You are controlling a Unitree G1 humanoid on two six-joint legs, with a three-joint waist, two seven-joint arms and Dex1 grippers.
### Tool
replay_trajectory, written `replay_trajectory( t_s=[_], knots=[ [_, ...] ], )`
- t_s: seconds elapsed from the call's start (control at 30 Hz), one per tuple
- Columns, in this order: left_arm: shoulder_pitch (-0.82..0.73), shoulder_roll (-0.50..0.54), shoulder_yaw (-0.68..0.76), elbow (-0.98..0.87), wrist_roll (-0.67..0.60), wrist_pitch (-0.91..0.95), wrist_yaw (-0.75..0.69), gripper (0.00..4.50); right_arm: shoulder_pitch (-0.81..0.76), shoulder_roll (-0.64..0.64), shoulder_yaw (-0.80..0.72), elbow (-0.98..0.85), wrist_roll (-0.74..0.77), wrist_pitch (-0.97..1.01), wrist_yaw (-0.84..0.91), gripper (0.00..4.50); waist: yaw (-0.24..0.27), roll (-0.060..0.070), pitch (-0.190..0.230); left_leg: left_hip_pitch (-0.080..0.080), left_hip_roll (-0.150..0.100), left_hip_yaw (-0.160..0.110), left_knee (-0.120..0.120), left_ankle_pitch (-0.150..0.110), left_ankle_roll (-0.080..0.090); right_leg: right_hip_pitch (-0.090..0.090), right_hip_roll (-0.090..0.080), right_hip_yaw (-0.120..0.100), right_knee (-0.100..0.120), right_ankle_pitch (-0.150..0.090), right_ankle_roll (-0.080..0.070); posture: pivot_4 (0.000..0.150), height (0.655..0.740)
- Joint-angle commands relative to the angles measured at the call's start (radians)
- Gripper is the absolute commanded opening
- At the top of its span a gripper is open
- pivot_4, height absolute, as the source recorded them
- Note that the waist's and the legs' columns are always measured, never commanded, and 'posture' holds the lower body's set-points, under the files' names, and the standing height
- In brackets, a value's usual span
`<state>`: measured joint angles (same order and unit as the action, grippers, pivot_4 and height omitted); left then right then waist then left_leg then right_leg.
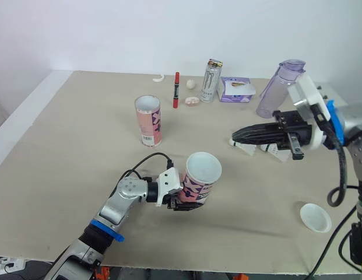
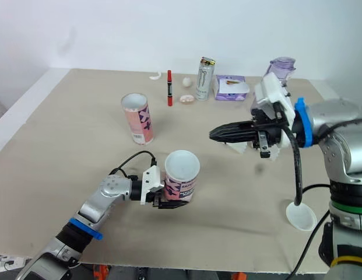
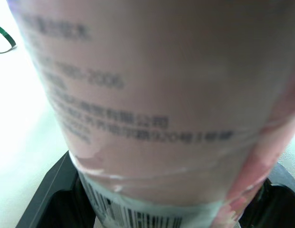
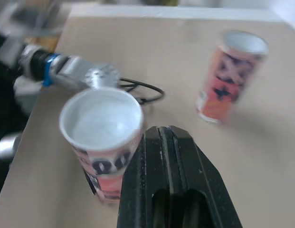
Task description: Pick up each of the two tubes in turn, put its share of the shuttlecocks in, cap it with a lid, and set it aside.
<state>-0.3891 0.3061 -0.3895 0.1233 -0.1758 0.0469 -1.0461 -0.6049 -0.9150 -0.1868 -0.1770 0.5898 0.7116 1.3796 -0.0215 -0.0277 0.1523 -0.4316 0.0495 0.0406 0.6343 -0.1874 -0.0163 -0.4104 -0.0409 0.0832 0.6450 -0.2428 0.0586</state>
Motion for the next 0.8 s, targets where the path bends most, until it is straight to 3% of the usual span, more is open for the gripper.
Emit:
replay_trajectory(
  t_s=[0.03,0.07,0.1,0.17,0.2,0.27,0.3,0.4,0.5,0.8],
  knots=[
    [0.012,0.033,0.023,-0.007,0.007,0.014,-0.001,3.12,0.192,0.028,-0.091,-0.05,-0.002,-0.1,-0.039,0.06,0.001,-0.004,0.001,0.0,0.0,-0.003,0.001,0.0,0.0,0.002,0.002,-0.001,0.0,-0.002,0.002,0.15,0.74],
    [0.01,0.035,0.025,-0.02,0.0,0.015,-0.01,3.12,0.272,0.044,-0.097,-0.065,-0.012,-0.135,-0.045,0.06,0.001,-0.004,0.001,0.0,0.001,-0.004,0.0,0.0,0.0,0.002,0.004,-0.001,0.0,-0.006,0.008,0.15,0.74],
    [0.008,0.037,0.027,-0.032,-0.009,0.019,-0.017,3.5,0.337,0.065,-0.102,-0.075,-0.026,-0.18,-0.058,0.02,0.0,-0.004,0.001,-0.001,0.001,-0.005,0.0,0.0,0.0,0.002,0.004,0.0,0.0,-0.006,0.008,0.15,0.74],
    [0.003,0.041,0.03,-0.046,-0.022,0.02,-0.029,4.38,0.443,0.095,-0.097,-0.082,-0.055,-0.258,-0.077,0.74,-0.004,0.001,0.003,-0.001,0.001,-0.005,0.0,0.0,0.0,0.001,0.005,0.001,0.001,-0.006,0.008,0.15,0.74],
    [0.001,0.042,0.031,-0.05,-0.026,0.02,-0.033,4.5,0.475,0.1,-0.092,-0.085,-0.064,-0.285,-0.079,0.95,-0.005,0.004,0.004,-0.001,0.001,-0.005,0.0,-0.001,-0.001,0.001,0.005,0.001,0.001,-0.006,0.008,0.15,0.74],
    [-0.004,0.046,0.036,-0.06,-0.033,0.021,-0.045,4.5,0.545,0.12,-0.068,-0.09,-0.096,-0.36,-0.084,1.61,-0.004,0.005,0.004,-0.002,0.0,-0.005,0.0,0.0,0.0,0.0,0.005,0.002,0.001,-0.004,0.015,0.15,0.74],
    [-0.006,0.047,0.039,-0.066,-0.039,0.023,-0.051,4.5,0.563,0.128,-0.058,-0.093,-0.105,-0.385,-0.092,2.32,-0.004,0.005,0.004,-0.002,0.0,-0.005,0.001,0.0,0.0,0.0,0.006,0.002,0.001,-0.004,0.014,0.15,0.74],
    [-0.011,0.052,0.047,-0.087,-0.056,0.026,-0.062,4.5,0.582,0.148,-0.03,-0.104,-0.108,-0.414,-0.111,3.01,-0.004,0.004,0.005,-0.002,0.0,-0.006,0.001,0.0,0.0,0.0,0.006,0.002,0.001,-0.006,0.011,0.15,0.74],
    [-0.014,0.068,0.057,-0.118,-0.068,0.038,-0.082,4.5,0.587,0.187,0.041,-0.12,-0.136,-0.448,-0.145,4.45,-0.004,0.004,0.005,-0.002,0.0,-0.007,0.001,0.0,-0.001,0.001,0.006,0.002,0.001,-0.006,0.01,0.15,0.74],
    [0.03,0.195,0.132,-0.201,-0.117,0.076,-0.13,4.5,0.525,0.316,0.217,-0.119,-0.229,-0.493,-0.291,4.45,-0.001,0.003,0.006,-0.003,0.001,-0.009,0.001,-0.001,-0.001,0.001,0.008,0.0,0.001,-0.007,0.009,0.15,0.74]
  ],
)
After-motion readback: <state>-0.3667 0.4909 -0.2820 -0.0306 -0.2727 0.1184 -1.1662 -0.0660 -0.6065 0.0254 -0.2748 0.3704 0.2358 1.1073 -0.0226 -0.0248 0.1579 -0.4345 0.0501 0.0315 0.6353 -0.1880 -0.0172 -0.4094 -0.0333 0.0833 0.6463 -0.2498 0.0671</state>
